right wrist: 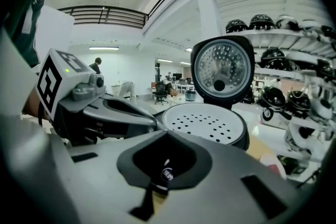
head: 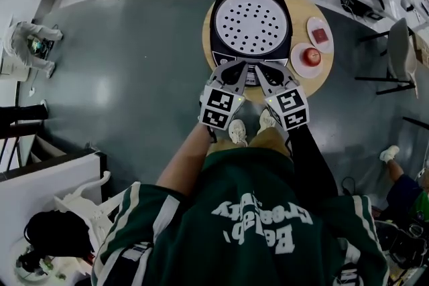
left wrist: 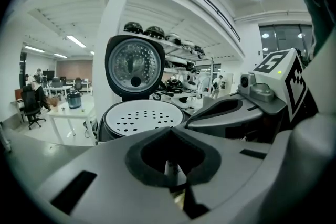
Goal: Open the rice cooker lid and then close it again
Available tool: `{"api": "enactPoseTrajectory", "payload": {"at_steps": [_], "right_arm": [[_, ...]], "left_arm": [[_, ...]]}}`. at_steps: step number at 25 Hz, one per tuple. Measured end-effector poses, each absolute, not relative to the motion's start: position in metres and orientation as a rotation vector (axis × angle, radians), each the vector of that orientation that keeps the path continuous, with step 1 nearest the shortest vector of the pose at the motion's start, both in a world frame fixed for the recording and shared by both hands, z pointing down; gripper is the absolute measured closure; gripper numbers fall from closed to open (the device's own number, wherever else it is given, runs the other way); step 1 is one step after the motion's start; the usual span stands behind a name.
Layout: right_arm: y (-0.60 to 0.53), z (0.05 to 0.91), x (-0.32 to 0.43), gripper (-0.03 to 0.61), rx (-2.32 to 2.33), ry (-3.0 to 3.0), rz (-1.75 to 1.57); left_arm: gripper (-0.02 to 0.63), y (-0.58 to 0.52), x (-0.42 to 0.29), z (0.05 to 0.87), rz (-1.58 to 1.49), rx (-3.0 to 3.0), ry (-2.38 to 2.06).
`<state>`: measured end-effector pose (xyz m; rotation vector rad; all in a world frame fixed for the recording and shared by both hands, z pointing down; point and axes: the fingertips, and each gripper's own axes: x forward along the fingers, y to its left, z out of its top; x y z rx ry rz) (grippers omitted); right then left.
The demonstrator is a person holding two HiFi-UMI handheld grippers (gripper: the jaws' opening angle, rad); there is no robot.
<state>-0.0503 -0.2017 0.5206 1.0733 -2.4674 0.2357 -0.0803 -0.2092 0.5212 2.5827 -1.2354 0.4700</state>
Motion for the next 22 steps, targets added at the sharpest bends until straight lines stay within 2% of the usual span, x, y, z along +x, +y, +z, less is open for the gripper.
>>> {"api": "enactPoseTrajectory", "payload": {"at_steps": [7, 13, 22], "right_arm": [[-0.202, 0.511, -0.045, 0.575, 1.066, -2.527, 0.280], [-0.230, 0.472, -0.024, 0.575, 1.203, -2.591, 0.269], [-0.334, 0.351, 0.017, 0.574, 1.467, -2.722, 0.054]], "left_arm": [[0.614, -0.208, -0.082, 0.518, 0.507, 2.614, -1.238], [0.614, -0.230, -0.108, 0.485, 0.400, 2.595, -1.373], [0.614, -0.312, -0.122, 0.386, 0.250, 2.652, -1.506]]}}
